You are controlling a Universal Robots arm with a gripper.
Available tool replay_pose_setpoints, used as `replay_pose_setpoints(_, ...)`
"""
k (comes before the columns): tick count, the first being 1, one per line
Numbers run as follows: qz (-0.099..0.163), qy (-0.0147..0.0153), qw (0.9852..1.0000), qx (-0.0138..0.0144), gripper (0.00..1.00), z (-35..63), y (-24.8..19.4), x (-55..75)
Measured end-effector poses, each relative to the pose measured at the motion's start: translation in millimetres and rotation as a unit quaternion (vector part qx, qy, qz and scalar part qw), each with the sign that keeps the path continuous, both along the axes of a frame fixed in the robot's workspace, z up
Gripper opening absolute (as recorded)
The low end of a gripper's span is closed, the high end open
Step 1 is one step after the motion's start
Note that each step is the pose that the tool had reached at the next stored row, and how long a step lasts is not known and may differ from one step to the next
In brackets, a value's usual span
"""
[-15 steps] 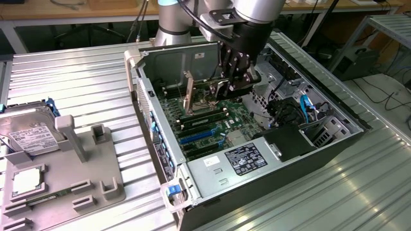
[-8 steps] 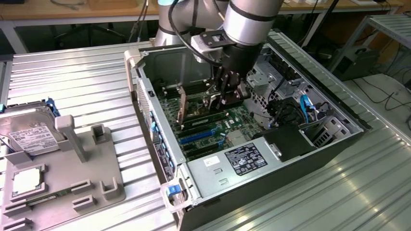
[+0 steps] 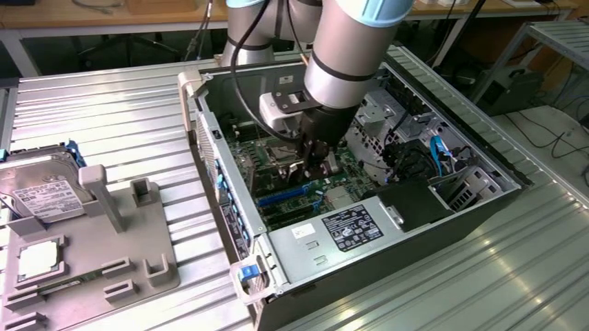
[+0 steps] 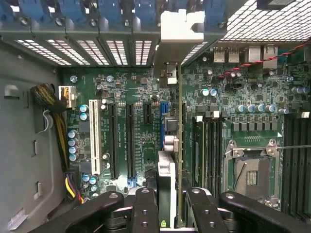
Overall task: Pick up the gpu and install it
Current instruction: 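Insert the gpu into the slot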
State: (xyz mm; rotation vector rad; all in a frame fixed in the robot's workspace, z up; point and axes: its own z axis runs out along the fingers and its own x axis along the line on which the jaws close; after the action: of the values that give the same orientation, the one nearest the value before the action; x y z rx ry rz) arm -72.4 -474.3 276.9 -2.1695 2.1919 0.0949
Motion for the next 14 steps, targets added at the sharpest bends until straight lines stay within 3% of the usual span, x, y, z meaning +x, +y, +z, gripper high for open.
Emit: replay_pose_setpoints(14,0.000,0.0000,1.0000,0.0000,0.28,-11.9,-2.1,-4.8)
